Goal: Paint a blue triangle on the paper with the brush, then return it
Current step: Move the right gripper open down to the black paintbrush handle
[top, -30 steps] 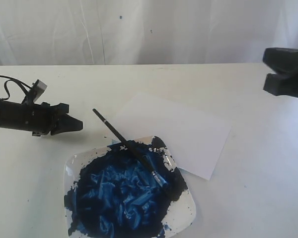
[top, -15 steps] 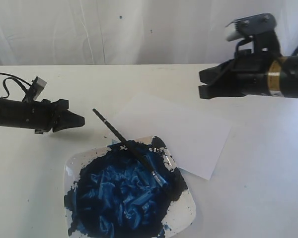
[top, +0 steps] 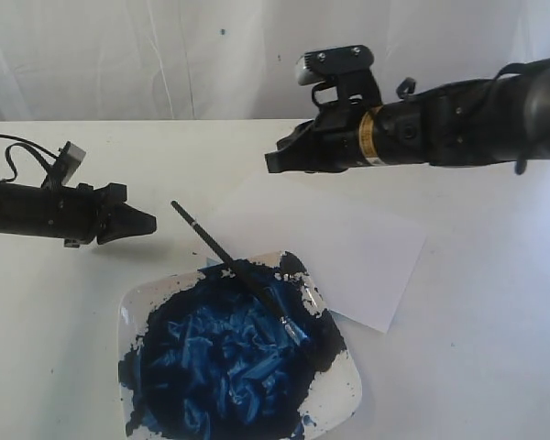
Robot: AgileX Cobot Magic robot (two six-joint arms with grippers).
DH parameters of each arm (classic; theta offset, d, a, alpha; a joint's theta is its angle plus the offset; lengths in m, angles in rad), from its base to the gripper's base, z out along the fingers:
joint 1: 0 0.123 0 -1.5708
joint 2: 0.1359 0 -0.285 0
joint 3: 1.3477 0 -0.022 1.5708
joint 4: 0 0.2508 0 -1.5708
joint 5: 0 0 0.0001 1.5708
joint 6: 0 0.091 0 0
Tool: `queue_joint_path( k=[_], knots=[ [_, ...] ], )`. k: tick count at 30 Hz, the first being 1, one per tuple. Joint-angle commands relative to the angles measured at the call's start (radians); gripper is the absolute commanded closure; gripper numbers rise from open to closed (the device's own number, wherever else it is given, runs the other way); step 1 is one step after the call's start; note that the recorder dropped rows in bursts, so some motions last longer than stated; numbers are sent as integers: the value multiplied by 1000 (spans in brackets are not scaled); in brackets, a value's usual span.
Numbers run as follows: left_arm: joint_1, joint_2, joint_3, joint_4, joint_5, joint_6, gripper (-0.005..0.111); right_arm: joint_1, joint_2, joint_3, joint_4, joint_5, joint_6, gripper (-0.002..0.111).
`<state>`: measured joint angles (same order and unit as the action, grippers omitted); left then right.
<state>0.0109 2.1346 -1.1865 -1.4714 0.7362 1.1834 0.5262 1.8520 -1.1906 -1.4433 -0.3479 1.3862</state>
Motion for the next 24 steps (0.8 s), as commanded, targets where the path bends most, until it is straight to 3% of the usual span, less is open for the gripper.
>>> queue_joint_path(
  k=[1, 4, 7, 18, 24],
  knots=[
    [-1, 2, -2, -15, 16, 3, 107, 53, 98, -106, 4, 11, 12, 70],
    [-1, 2, -2, -15, 21, 3, 107, 82, 152, -168, 4, 33, 7, 48],
    [-1, 2, -2, -15, 23, 3, 107, 113, 195, -217, 4, 104, 7, 34],
    [-1, 2, -2, -16, 14, 9, 107, 176, 338, -345, -4, 92, 177, 32],
    [-1, 2, -2, -31, 15, 29, 107, 176, 377, -394, -301, 4, 537, 32]
  ],
)
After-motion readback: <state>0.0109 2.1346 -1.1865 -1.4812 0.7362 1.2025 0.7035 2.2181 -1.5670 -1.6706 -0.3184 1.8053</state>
